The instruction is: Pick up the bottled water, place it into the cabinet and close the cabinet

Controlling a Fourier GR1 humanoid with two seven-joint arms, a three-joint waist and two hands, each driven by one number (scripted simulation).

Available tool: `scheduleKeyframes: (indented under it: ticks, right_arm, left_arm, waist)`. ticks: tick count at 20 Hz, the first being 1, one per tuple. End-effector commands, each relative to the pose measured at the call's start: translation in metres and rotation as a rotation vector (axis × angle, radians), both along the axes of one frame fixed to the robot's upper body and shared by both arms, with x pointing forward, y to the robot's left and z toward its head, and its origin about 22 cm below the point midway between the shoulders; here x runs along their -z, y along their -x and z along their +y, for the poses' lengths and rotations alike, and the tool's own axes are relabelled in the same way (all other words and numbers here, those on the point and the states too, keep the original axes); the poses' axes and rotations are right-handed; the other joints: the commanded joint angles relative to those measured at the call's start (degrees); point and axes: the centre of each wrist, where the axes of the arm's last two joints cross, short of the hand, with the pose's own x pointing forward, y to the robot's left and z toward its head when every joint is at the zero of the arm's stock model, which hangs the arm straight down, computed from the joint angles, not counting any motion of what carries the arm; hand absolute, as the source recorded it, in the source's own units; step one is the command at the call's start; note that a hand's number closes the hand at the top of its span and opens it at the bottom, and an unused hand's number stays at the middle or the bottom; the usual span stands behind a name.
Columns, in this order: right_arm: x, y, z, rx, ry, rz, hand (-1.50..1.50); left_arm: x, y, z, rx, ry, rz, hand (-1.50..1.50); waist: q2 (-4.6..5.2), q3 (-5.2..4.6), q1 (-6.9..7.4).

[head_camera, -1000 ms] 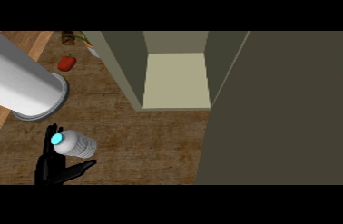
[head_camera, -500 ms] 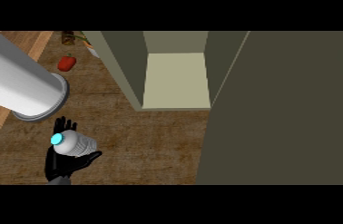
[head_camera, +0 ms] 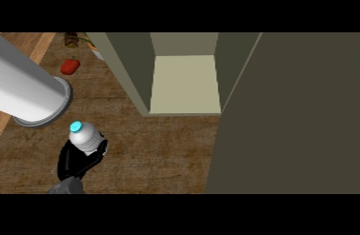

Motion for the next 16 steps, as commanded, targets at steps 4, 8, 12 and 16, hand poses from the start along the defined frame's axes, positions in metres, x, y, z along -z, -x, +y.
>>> scheduleKeyframes:
  ticks: [4,8,12,16]
  right_arm:
    - [-0.011,0.012,-0.016,-0.013,-0.031,-0.048,-1.5]
    - [-0.019,0.026,-0.026,0.027,0.0,-0.045,-1.5]
    - [-0.004,0.016,-0.026,0.046,-0.024,-0.049,-1.5]
    - [-0.007,0.026,-0.039,0.066,0.003,-0.045,-1.5]
  left_arm:
    - [-0.012,-0.018,0.003,-0.025,-0.197,-0.117,1.5]
    - [-0.009,-0.022,-0.03,0.057,-0.142,-0.143,1.5]
    - [-0.022,-0.055,-0.077,0.241,-0.132,-0.168,1.5]
    - [-0.024,-0.059,-0.107,0.33,-0.043,-0.179,1.5]
  waist:
    - [0.07,-0.02,0.09]
    - [-0.12,0.01,0.35]
    - [-0.06,0.01,-0.6]
    - [-0.22,0.03,-0.63]
